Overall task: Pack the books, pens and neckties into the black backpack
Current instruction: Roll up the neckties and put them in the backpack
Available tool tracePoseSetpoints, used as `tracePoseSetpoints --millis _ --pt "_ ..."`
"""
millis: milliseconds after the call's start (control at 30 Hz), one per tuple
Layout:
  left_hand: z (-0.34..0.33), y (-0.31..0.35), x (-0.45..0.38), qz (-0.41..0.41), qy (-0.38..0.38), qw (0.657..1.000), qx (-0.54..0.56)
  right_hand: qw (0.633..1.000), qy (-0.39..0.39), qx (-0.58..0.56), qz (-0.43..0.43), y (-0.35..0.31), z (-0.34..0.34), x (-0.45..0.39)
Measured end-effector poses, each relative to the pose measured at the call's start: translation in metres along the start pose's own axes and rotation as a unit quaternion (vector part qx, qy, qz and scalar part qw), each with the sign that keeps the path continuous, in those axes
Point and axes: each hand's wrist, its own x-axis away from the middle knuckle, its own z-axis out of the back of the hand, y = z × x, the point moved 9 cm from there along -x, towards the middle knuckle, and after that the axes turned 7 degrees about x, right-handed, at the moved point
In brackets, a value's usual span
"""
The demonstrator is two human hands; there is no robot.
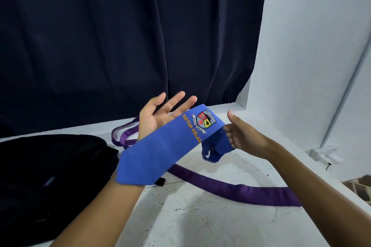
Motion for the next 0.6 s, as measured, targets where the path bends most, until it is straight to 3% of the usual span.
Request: tracePoseSetpoints --millis 100,267,367,467,600 --pt "0.010 -0.003 -0.005 0.000 -0.019 0.999 0.034 0.999 -0.014 -0.047 -0.015 0.003 -0.005 0.002" --pt "0.048 -0.014 -0.013 0.011 0.007 0.999 0.037 0.990 0.102 -0.074 0.058 -0.019 0.022 0.004" --pt "0.077 -0.025 -0.017 0.034 0.088 0.978 -0.184 0.970 0.101 -0.195 0.100 -0.044 0.027 0.011" --pt "0.083 -0.025 -0.024 -0.034 0.119 0.898 -0.423 0.954 0.045 -0.273 0.117 -0.069 0.015 0.014" --pt "0.043 -0.039 -0.038 -0.133 0.040 0.862 -0.488 0.935 -0.014 -0.327 0.135 -0.097 -0.006 0.016"
